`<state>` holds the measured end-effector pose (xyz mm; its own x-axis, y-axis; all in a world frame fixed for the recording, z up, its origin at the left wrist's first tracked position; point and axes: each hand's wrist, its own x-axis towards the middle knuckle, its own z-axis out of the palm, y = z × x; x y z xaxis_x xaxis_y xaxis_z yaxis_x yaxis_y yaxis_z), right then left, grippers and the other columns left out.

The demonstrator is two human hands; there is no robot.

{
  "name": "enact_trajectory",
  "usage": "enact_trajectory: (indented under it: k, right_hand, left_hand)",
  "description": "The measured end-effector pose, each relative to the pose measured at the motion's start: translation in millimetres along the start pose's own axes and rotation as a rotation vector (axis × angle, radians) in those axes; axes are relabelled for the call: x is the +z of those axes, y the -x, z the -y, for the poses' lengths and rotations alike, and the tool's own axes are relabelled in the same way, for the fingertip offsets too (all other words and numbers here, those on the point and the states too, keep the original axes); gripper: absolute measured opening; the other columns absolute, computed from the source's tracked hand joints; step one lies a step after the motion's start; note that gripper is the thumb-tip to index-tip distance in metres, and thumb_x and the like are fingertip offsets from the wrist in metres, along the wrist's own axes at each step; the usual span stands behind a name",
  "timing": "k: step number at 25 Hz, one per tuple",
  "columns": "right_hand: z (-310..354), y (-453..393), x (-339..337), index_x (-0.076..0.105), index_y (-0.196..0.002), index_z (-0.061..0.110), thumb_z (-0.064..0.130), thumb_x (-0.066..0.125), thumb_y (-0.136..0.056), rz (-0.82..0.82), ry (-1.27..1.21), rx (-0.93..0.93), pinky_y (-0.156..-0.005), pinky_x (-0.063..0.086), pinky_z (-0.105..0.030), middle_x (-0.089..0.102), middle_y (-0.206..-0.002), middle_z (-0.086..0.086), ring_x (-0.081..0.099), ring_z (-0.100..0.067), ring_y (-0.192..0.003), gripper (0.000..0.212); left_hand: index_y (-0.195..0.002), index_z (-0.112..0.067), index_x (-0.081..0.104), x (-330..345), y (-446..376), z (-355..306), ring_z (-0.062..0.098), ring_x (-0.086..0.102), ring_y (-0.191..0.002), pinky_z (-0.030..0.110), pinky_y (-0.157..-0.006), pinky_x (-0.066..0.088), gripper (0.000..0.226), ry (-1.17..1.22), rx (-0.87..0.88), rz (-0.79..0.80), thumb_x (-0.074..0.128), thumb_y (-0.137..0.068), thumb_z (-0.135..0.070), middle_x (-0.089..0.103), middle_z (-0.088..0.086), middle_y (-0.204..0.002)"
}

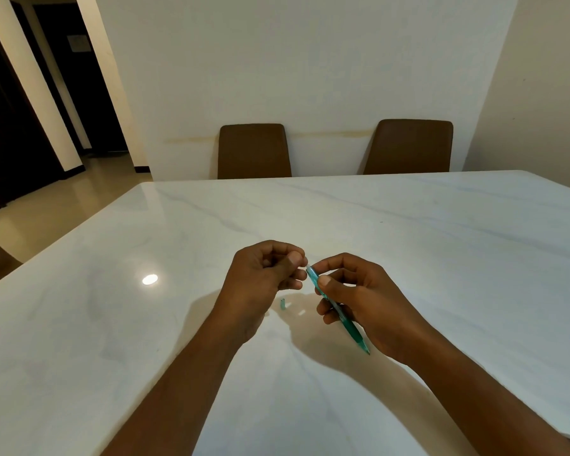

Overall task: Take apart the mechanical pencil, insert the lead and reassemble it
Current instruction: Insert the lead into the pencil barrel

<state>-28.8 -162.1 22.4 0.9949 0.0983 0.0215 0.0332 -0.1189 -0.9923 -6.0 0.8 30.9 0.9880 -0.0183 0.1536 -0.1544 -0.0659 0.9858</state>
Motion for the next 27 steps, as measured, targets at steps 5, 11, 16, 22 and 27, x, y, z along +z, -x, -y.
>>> enact_trajectory:
  k: [5, 11, 16, 22, 27]
  right_hand:
    - [-0.8, -0.1, 0.3, 0.071, -0.1, 0.021, 0.015, 0.061, -0.092, -0.003, 0.03, -0.011, -0.076, 0.061, -0.043, 0.07, -0.089, -0.01, 0.071, -0.023, -0.068, 0.014]
    - [-0.6, 2.8, 0.1, 0.07, -0.099, 0.02, 0.014, 0.062, -0.091, -0.053, 0.086, -0.085, -0.055, 0.052, -0.022, 0.068, -0.085, -0.011, 0.066, -0.012, -0.058, 0.013]
    - [-2.4, 2.6, 0.3, 0.07, -0.097, 0.022, 0.015, 0.065, -0.089, -0.09, 0.162, -0.13, -0.053, 0.05, -0.024, 0.068, -0.082, 0.0, 0.064, -0.009, -0.057, 0.011]
    - [-4.8, 2.3, 1.0, 0.07, -0.096, 0.024, 0.018, 0.066, -0.088, -0.147, 0.266, -0.187, -0.056, 0.054, -0.029, 0.067, -0.081, 0.006, 0.066, -0.011, -0.058, 0.011]
    - [-7.8, 1.2, 0.7, 0.069, -0.095, 0.024, 0.018, 0.067, -0.087, -0.182, 0.334, -0.24, -0.055, 0.055, -0.029, 0.068, -0.082, 0.006, 0.067, -0.015, -0.064, 0.011]
  left_hand:
    - [-0.085, -0.02, 0.073, 3.7, -0.3, 2.5, 0.017, 0.066, -0.067, 0.024, -0.065, 0.057, 0.011, 0.083, -0.053, -0.021, 0.066, -0.085, -0.011, 0.071, 0.006, -0.077]
    - [-0.084, -0.018, 0.074, 1.6, 0.9, 1.5, 0.014, 0.067, -0.063, 0.021, -0.063, 0.056, 0.018, 0.019, 0.004, 0.038, 0.063, -0.087, -0.004, 0.072, 0.003, -0.07]
    - [-0.081, -0.02, 0.073, 3.3, 2.0, 0.6, 0.013, 0.066, -0.06, 0.021, -0.063, 0.056, 0.019, -0.045, 0.014, 0.025, 0.062, -0.088, -0.006, 0.071, 0.002, -0.067]
    - [-0.08, -0.02, 0.072, 2.6, 1.2, 1.0, 0.009, 0.066, -0.057, 0.014, -0.06, 0.054, 0.019, -0.162, 0.067, 0.019, 0.062, -0.089, -0.007, 0.07, -0.003, -0.066]
    - [-0.082, -0.023, 0.072, 2.2, 0.2, 4.1, 0.01, 0.067, -0.057, 0.017, -0.064, 0.056, 0.017, -0.236, 0.093, 0.007, 0.063, -0.088, -0.01, 0.07, -0.001, -0.068]
